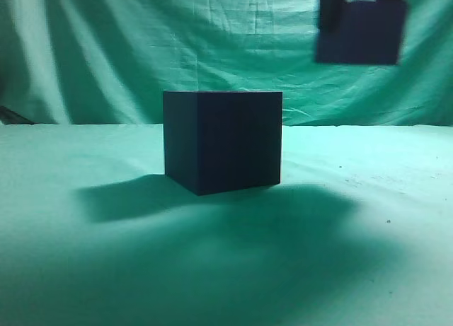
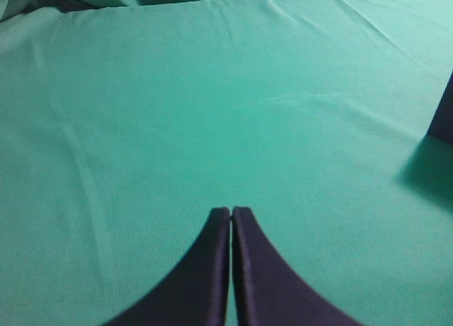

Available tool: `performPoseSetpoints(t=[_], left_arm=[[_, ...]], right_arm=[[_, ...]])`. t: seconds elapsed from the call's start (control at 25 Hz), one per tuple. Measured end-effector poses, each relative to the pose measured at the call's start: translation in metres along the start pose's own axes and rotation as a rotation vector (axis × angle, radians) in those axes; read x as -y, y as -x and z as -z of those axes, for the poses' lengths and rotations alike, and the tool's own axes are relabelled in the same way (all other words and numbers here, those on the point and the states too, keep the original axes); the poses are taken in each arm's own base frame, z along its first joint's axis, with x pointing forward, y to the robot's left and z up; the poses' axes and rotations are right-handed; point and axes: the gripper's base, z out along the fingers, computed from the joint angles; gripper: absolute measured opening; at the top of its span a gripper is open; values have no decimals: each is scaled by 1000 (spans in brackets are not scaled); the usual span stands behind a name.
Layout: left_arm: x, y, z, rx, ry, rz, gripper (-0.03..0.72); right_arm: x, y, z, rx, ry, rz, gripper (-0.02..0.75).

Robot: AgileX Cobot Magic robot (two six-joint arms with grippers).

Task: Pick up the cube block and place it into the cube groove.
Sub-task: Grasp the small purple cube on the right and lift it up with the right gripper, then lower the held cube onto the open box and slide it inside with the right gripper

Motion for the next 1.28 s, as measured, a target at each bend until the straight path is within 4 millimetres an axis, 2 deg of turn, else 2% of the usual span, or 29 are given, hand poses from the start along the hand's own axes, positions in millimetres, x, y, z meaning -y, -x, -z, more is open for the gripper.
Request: performPoseSetpoints(t=[0.2, 0.32, 0.4, 0.6, 0.8, 1.28], left_arm=[[0, 0, 0, 0, 0, 0, 0], [0, 0, 0, 0, 0, 0, 0], [0, 0, 0, 0, 0, 0, 0], [0, 0, 0, 0, 0, 0, 0], [0, 0, 0, 0, 0, 0, 0], [0, 0, 0, 0, 0, 0, 0]], right_arm=[[-66, 6, 23, 53, 78, 210, 431], [-94, 10, 19, 56, 103, 289, 431], [-104, 15, 11, 51, 111, 319, 431], [-114, 27, -13, 19, 121, 316, 431], [-116, 29, -29, -22, 116, 285, 431], [-110, 29, -32, -44, 49, 206, 431]])
